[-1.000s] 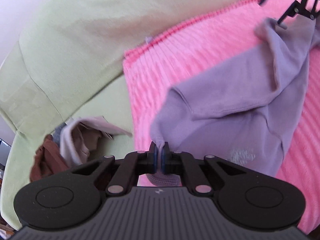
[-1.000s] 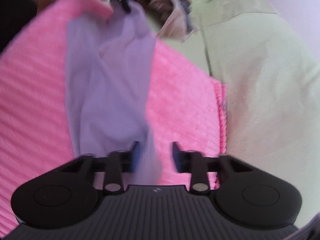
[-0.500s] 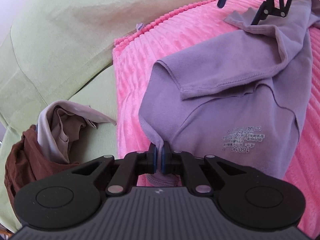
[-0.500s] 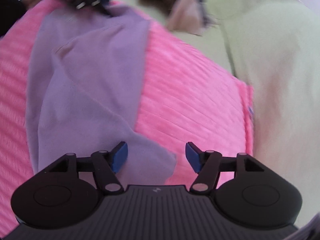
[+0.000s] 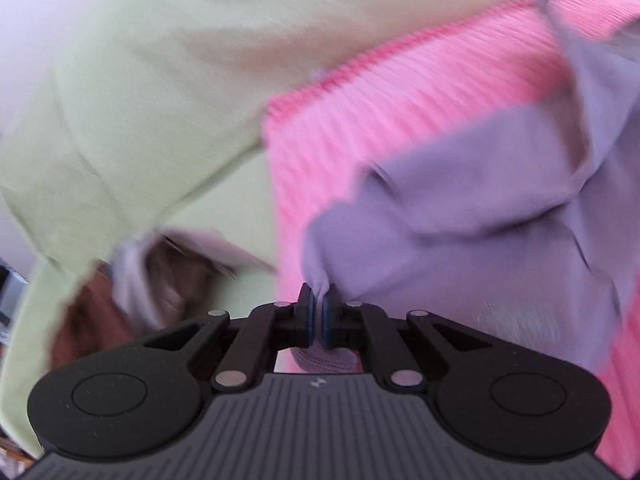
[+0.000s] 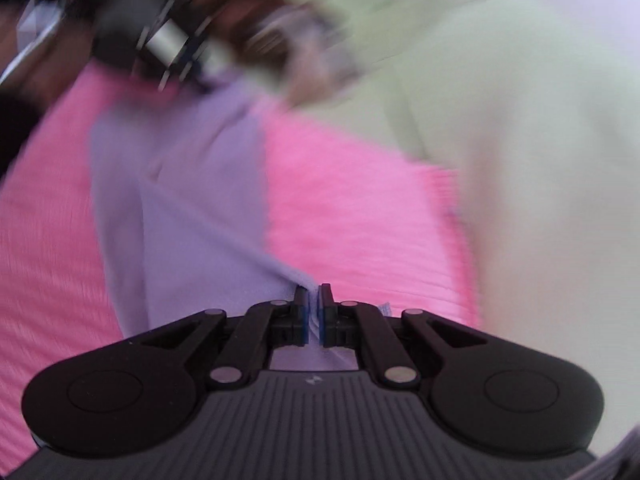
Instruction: Fold clothes
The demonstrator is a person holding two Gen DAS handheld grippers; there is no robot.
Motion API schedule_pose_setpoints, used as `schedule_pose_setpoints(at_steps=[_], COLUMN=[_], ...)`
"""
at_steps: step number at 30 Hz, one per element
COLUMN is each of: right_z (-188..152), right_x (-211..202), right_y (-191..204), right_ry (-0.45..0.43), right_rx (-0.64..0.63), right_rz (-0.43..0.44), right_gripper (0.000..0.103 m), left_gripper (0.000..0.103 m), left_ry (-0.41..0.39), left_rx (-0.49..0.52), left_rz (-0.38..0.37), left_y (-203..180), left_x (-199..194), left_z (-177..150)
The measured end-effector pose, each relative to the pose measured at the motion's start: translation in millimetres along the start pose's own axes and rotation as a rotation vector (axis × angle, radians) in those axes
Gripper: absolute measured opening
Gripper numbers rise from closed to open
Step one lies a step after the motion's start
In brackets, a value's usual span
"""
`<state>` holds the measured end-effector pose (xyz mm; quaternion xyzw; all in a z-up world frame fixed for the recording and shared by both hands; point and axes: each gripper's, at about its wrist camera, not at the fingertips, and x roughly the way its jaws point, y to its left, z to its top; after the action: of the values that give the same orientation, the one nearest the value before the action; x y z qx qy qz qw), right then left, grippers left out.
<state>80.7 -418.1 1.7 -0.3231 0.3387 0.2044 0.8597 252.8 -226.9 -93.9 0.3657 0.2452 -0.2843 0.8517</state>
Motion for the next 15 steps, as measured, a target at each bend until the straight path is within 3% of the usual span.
schedule_pose_setpoints(at_steps=[4, 6, 8, 10, 11, 14, 15], right_z=[-25, -39, -68, -94, -116, -204, -233], right_x=[-86, -122, -157, -174, -184, -193, -191], right_y=[-43, -63, -88, -106, -116, -126, -124], right_ry=[-0.06, -0.067, -0.012, 0.044, 0.094, 0.294, 0.355], right_rx=[0.35, 0.5, 0.666, 0.799, 0.892, 1.125, 1.181], right_rz=[-0.193, -0.28, -0.401, -0.459, -0.49, -0.531, -0.533], right_gripper=[0.003, 0.003, 0.003, 0.003, 0.003, 0.003, 0.004], left_gripper=[0.001, 0.001, 0.002, 0.02, 0.023, 0.038, 0.051], left_ry=[-0.103, -0.183, -0.226, -0.244, -0.252, -0.269, -0.277], left_rx=[0.1, 0.148, 0.178, 0.226, 0.249, 0.312, 0.34], left_rz=[0.127, 0.195, 0.22, 0.2, 0.189, 0.108, 0.057], left_y=[1, -15, -34, -74, -94, -149, -166], left_x=[-6, -3, 2, 13, 18, 18, 14], left_z=[84, 155, 213, 266, 292, 313, 312])
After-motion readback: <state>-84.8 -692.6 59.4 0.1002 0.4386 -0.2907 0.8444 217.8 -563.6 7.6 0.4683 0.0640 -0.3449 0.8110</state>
